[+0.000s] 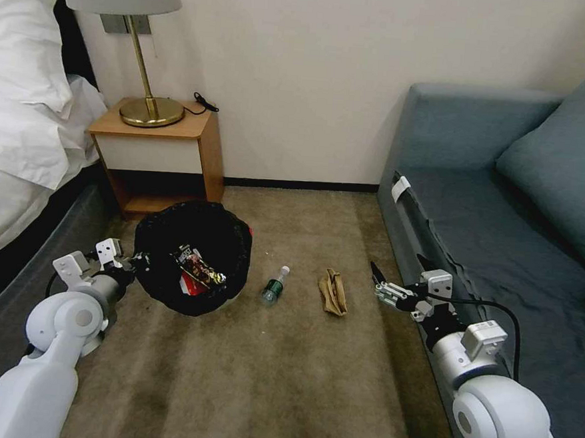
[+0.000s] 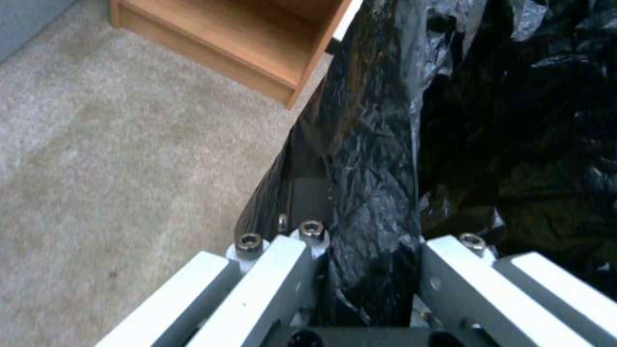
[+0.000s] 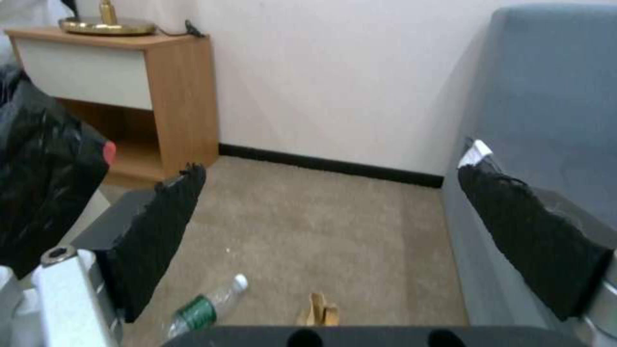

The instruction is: Pick up the trash bin, then pick up the garbage on the floor and place it into the trash bin.

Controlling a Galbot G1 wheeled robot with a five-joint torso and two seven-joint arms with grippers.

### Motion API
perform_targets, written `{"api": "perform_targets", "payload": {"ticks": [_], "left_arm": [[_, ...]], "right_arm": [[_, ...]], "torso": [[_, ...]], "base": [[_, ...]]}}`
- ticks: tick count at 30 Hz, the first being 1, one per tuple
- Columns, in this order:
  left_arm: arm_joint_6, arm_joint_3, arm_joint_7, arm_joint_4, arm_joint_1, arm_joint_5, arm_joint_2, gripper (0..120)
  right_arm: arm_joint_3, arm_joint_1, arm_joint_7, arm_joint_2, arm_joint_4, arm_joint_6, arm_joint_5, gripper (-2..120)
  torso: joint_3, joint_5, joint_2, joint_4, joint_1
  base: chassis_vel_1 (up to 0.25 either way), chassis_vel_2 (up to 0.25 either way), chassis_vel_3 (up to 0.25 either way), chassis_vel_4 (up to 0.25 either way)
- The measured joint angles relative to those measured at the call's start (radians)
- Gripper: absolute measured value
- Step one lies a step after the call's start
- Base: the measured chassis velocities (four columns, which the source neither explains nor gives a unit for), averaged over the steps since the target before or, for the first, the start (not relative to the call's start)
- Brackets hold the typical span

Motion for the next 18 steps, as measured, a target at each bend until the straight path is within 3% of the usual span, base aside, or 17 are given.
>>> {"api": "perform_targets", "payload": {"ticks": [18], "left_arm": [[-0.001, 0.002, 0.002, 0.003, 0.0, 0.001, -0.005, 2]], "right_arm": [[-0.006, 0.013, -0.001, -0.016, -0.011, 0.007, 0.012, 100]], "torso": [[0.0, 0.0001, 0.0, 0.0001, 0.0]], "base": [[-0.098, 0.109, 0.108, -0.102]]}}
